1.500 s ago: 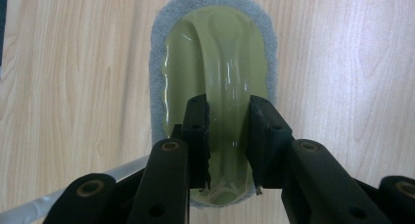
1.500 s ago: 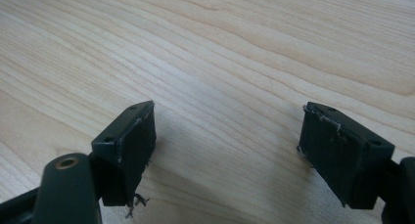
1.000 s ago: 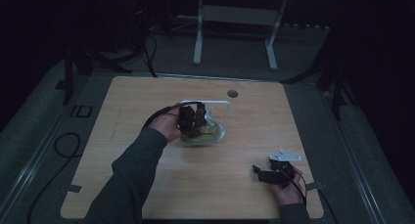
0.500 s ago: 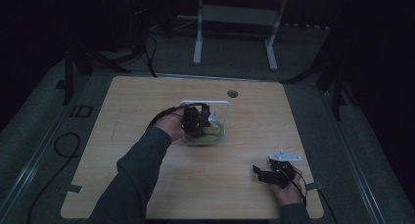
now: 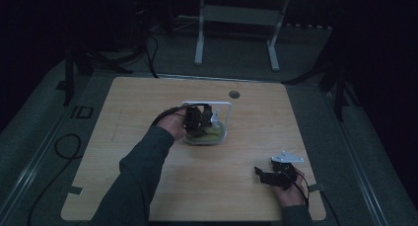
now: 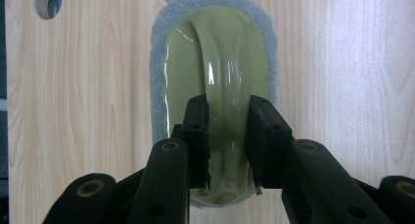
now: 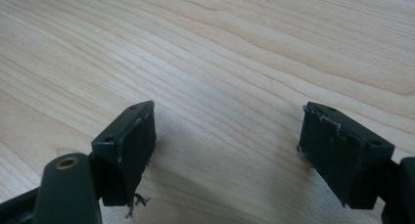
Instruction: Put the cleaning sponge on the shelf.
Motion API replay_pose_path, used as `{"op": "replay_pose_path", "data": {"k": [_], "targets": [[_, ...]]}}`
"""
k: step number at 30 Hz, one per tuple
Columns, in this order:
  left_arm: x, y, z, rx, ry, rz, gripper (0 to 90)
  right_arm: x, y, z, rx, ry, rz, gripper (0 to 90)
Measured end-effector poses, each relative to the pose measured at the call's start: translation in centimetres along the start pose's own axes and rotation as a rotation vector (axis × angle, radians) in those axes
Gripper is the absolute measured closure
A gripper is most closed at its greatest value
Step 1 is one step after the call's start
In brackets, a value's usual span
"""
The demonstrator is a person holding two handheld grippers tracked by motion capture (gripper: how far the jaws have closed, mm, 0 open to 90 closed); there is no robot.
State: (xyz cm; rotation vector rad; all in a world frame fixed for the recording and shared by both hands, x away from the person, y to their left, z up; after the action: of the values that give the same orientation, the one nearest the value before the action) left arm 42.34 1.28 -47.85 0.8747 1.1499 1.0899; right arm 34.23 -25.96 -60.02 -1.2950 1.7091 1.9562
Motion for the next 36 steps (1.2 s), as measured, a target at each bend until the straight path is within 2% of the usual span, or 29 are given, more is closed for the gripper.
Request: {"op": "replay_pose_path", "data": {"k": [36], "targets": [[0.1,-1.5,1.1,-0.023,0.026,0.025,71.6,0.0,0.0,0.0,-0.001,-0.002,0.001,20.9]]}}
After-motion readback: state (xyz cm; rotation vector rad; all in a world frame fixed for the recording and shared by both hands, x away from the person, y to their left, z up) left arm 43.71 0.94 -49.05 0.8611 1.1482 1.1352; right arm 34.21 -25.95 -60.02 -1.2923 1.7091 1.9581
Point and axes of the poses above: each handheld gripper's, and its own axes: y roughly backward along the jaws, x roughly out of its underside, z roughly to its left, the point moved 6 cm from there along -y, roughly forward along the jaws, and after that the axes turned 6 degrees about x, right-handed, at the moved point
